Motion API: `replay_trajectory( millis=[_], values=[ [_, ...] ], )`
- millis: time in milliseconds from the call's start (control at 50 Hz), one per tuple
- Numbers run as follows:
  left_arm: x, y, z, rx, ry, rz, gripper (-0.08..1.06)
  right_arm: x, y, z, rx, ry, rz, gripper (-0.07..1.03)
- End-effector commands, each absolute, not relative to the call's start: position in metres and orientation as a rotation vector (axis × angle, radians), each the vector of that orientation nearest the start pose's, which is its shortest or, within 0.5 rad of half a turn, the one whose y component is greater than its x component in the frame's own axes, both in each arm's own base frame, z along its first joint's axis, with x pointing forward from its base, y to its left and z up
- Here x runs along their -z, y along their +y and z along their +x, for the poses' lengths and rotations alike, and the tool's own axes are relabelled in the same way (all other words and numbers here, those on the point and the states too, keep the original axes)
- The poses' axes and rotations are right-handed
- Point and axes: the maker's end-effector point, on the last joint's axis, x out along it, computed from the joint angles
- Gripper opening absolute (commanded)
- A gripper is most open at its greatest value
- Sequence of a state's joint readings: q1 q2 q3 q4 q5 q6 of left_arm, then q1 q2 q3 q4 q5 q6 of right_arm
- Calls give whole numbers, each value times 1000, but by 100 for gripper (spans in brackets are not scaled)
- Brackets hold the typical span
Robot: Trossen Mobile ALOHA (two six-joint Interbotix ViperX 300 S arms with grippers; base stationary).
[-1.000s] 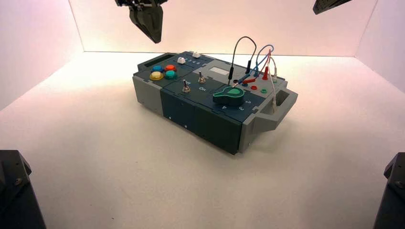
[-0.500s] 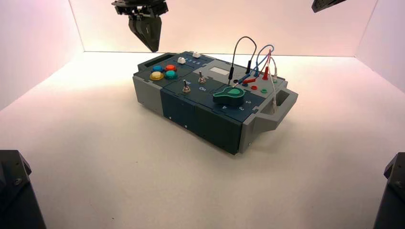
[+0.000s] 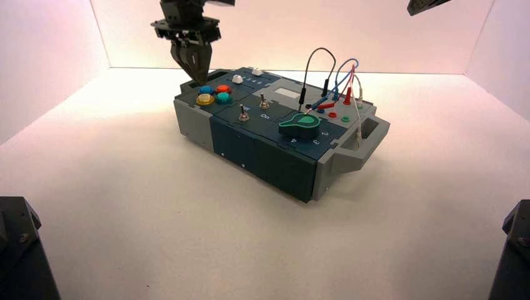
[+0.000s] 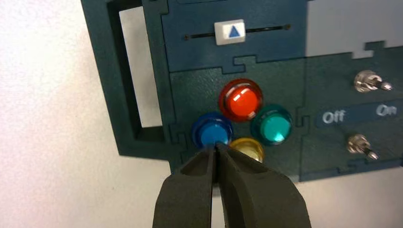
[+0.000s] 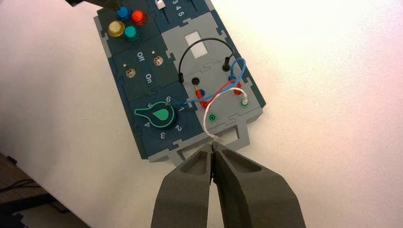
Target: Push the blue button with the left gripper.
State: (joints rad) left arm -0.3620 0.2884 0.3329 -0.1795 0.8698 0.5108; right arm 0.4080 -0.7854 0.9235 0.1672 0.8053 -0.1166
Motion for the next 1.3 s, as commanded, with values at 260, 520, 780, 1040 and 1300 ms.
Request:
replay_trajectory(
  millis=[260, 520, 780, 1040, 1300],
  values=[
    [-55, -165, 378, 682, 1333, 496, -3, -213, 115, 210, -495, 894, -128, -2],
    [-58, -165, 377, 685, 1336, 497, -3, -215, 115, 211, -496, 891, -128, -2],
    [-71, -167, 381, 682, 1301, 496, -3, -214, 115, 210, -496, 893, -128, -2],
    [-95, -165, 382, 690, 1314, 491, -3, -214, 115, 210, -495, 893, -128, -2],
    [-111, -166, 383, 692, 1287, 488, -3, -215, 115, 210, -495, 893, -125, -2]
  ],
)
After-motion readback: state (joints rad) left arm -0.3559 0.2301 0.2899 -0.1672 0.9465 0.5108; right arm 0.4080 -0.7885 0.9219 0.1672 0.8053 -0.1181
